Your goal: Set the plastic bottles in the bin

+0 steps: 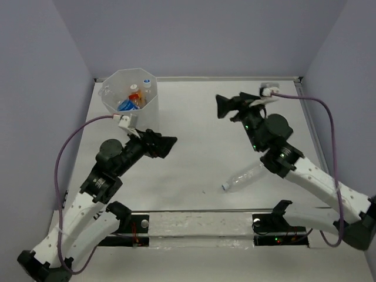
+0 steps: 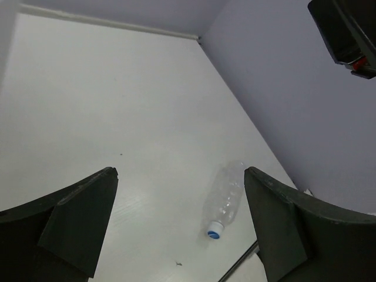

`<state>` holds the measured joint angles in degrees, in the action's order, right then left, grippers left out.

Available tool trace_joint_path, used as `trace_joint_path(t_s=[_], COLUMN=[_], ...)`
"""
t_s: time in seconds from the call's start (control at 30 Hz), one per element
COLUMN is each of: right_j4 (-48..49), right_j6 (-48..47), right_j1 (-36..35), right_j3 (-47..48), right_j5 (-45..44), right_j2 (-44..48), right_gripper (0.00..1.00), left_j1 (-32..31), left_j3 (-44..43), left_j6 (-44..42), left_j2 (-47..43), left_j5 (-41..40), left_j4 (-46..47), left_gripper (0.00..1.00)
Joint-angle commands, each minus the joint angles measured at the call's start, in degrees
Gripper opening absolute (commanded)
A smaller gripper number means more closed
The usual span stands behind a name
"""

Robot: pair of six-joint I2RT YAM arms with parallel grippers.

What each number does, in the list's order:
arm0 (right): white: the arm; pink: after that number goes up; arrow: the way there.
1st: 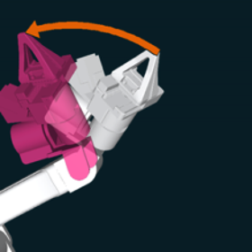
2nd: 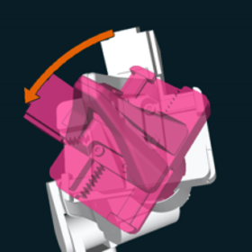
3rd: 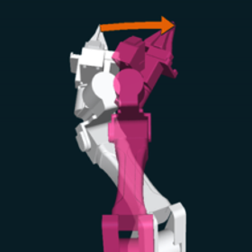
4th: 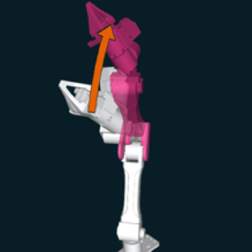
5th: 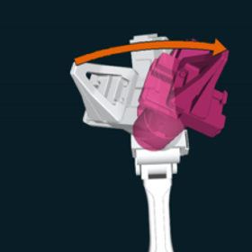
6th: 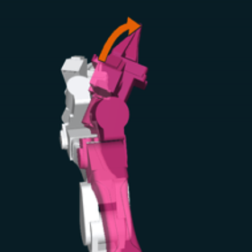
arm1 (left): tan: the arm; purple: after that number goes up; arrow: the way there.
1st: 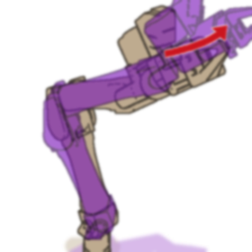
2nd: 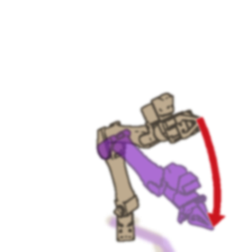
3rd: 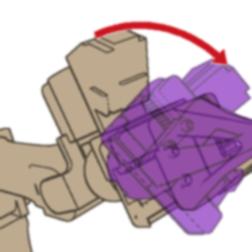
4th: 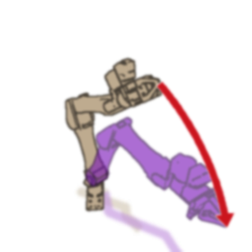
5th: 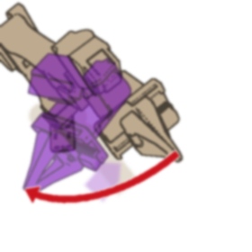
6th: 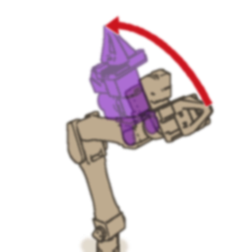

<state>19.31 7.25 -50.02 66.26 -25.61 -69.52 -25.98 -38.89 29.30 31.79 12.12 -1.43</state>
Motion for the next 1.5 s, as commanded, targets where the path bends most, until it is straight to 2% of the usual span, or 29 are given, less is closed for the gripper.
trace_joint_path(t_s=[0.0, 0.03, 0.07, 0.1, 0.17, 0.23, 0.27, 0.33, 0.47, 0.57, 0.67, 0.87, 1.07, 1.13, 1.17, 1.23, 1.3, 1.37, 1.47], right_j4=[-13.84, -16.3, -22.76, -25.26, -31.31, -34.75, -36.52, -36.89, -40.21, -41.98, -43.13, -44.97, -46.9, -47.26, -47.35, -47.26, -47.08, -47.08, -47.17], right_j6=[11.28, 13.04, 13.75, 14.37, 14.99, 15.08, 14.99, 14.03, 13.59, 13.84, 15.16, 19.55, 20.09, 20.18, 20.52, 21.75, 22.2, 22.02, 21.76], right_j1=[9.66, 12.2, 12.23, 12.75, 12.75, 12.75, 12.75, 12.75, 12.75, 12.75, 12.75, 12.75, 12.75, 12.75, 12.75, 12.75, 12.75, 12.75, 12.75], right_j3=[-15.17, -17.02, -18.43, -18.62, -18.27, -16.35, -15.9, -15.81, -14.94, -14.49, -14.4, -16.95, -17.92, -17.48, -17.39, -17.83, -18.62, -18.71, -18.27], right_j5=[-12.01, -12.36, -13.15, -15.85, -16.67, -18.41, -19.21, -19.48, -18.43, -16.76, -14.74, -11.75, -10.61, -10.34, -10.25, -10.6, -10.17, -10.25, -10.87], right_j2=[19.9, 27.17, 30.29, 33.19, 40.12, 43.31, 46.46, 49.46, 53.6, 54.83, 56.15, 62.55, 63.37, 62.93, 62.84, 62.92, 62.75, 62.31, 61.96], right_gripper=[1.0, 1.0, 0.99, 0.99, 0.99, 0.98, 0.98, 0.98, 0.96, 0.96, 0.96, 0.94, 0.93, 0.93, 0.93, 0.92, 0.92, 0.92, 0.92], left_j1=[-15.99, -25.17, -28.92, -31.56, -35.0, -36.42, -37.82, -39.84, -45.56, -47.23, -47.41, -47.41, -47.32, -47.32, -47.24, -46.8, -46.01, -44.52, -41.45], left_j3=[-3.98, -7.39, -9.86, -12.23, -18.39, -23.56, -25.77, -30.25, -45.86, -53.53, -57.6, -62.26, -65.87, -65.78, -65.17, -63.16, -61.49, -59.03, -50.35], left_j6=[-0.72, -4.39, -6.6, -8.71, -12.77, -15.14, -17.67, -20.58, -27.53, -30.69, -32.2, -33.78, -34.92, -35.19, -35.19, -35.1, -34.4, -33.96, -33.35], left_j2=[11.86, 15.11, 22.28, 25.92, 36.26, 42.97, 49.79, 56.5, 73.45, 80.59, 85.52, 93.35, 99.86, 100.13, 100.05, 98.82, 95.93, 92.68, 83.11], left_j5=[-6.37, -10.23, -13.23, -17.35, -16.26, -12.06, -8.99, -7.48, -11.5, -14.4, -14.32, -16.07, -23.27, -23.63, -23.89, -24.77, -24.86, -25.65, -26.71], left_j4=[11.18, 11.45, 10.76, 9.79, 8.81, 9.42, 9.26, 7.94, 2.59, -1.19, -3.13, -4.98, -6.13, -5.6, -4.47, -2.01, -0.86, 0.99, 5.99], left_gripper=[0.99, 0.99, 0.99, 0.99, 0.99, 0.99, 0.99, 0.99, 0.99, 0.99, 0.99, 0.99, 0.97, 0.9, 0.73, 0.6, 0.54, 0.54, 0.54])
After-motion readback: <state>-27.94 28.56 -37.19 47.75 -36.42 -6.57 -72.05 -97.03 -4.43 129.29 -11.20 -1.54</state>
